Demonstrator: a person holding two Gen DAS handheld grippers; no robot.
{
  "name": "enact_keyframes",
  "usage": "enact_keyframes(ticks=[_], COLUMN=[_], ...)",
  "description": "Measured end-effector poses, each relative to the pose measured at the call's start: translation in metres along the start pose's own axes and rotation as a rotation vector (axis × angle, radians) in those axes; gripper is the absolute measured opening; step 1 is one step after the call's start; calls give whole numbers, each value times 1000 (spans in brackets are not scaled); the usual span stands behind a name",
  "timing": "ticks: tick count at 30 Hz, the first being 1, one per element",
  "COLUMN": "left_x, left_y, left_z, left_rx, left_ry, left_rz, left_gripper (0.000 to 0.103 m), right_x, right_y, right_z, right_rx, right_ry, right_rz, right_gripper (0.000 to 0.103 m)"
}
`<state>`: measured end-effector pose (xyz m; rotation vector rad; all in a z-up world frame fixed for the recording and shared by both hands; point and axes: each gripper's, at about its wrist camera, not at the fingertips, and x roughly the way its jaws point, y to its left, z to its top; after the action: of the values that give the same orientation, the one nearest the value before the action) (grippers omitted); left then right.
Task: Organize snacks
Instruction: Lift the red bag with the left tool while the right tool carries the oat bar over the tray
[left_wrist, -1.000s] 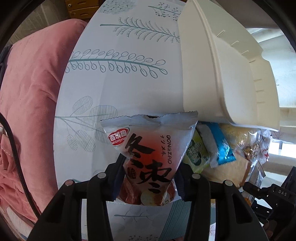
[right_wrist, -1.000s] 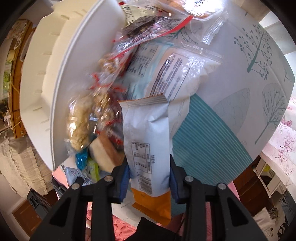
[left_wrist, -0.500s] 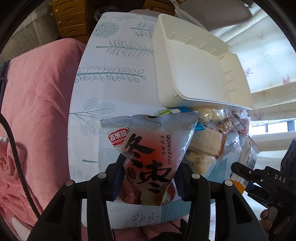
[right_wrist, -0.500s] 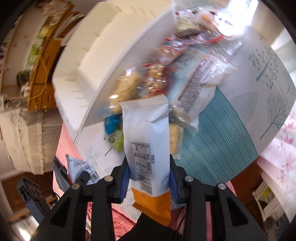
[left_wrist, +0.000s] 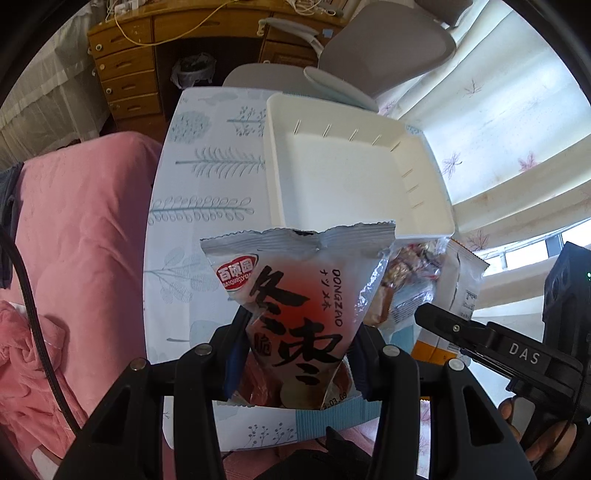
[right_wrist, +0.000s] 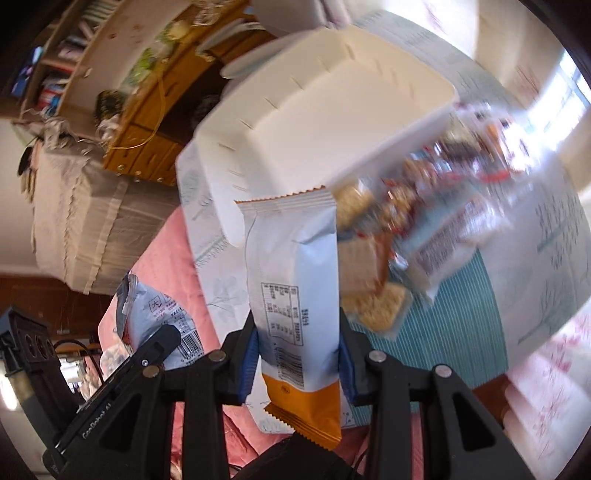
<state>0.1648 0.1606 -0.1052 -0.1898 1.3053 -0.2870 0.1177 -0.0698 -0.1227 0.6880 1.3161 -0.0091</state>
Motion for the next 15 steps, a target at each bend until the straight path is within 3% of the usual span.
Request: enact_keyframes(ticks=[15], left_x=[-22], left_y=[-65], left_z=[72], left_rx=[-44], left_ry=[-146], left_rz=[23], left_gripper=[46], right_x=[-30], right_y=[20], right_z=[100], right_rx=[-201], right_ry=[-42], right_rz=[67], right_gripper=[37])
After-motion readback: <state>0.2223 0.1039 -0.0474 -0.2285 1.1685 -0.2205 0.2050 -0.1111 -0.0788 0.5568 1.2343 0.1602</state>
